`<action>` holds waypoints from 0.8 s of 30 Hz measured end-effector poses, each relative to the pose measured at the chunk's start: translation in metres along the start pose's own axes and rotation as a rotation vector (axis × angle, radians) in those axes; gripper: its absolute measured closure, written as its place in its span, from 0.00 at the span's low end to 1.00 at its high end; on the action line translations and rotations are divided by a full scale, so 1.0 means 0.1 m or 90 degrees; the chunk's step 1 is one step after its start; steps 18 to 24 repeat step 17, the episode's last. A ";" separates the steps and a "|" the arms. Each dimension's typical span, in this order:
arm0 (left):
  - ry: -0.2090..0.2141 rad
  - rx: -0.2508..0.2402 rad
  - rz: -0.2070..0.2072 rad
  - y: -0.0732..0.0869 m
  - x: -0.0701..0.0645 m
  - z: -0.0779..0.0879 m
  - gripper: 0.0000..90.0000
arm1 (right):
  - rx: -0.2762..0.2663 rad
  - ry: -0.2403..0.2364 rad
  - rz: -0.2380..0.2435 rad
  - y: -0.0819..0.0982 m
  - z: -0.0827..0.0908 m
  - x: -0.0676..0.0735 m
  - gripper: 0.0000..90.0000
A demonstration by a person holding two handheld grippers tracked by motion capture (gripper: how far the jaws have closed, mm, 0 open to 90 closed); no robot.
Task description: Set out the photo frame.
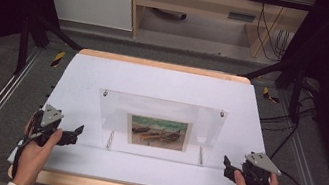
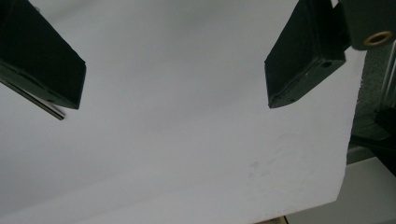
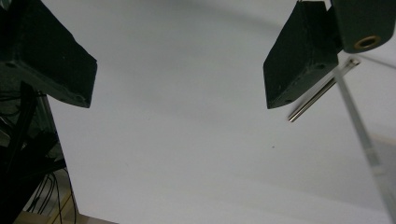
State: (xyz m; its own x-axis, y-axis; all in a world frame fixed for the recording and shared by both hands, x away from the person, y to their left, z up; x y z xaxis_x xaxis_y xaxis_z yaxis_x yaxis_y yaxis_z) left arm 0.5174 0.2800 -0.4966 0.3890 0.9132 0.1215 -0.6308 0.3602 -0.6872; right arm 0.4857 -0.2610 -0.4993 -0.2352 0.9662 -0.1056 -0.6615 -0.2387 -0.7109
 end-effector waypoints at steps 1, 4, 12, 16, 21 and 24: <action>0.001 0.002 0.002 -0.01 0.01 -0.02 0.05 | 0.004 0.003 -0.001 -0.02 -0.03 -0.01 0.11; 0.002 0.008 0.007 -0.06 0.07 -0.08 0.05 | 0.020 0.008 0.001 -0.07 -0.13 -0.05 0.11; 0.044 0.038 0.035 -0.06 0.13 -0.26 0.05 | 0.115 0.003 -0.043 -0.05 -0.43 -0.14 0.15; 0.069 0.037 0.080 0.00 0.14 -0.30 0.06 | 0.112 0.002 -0.053 -0.06 -0.47 -0.19 0.16; 0.073 0.035 0.085 0.01 0.14 -0.29 0.06 | 0.108 -0.008 -0.061 -0.07 -0.47 -0.19 0.16; 0.073 0.035 0.085 0.01 0.14 -0.29 0.06 | 0.108 -0.008 -0.061 -0.07 -0.47 -0.19 0.16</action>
Point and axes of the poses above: each handheld gripper's, and its own axes: z roughly backward along the jaws, y roughly out of its underside, x roughly to its left, the point moved 9 cm from there along -z, roughly forward along the jaws, and after that the axes turned 13 degrees about x, right-handed, at the moved point
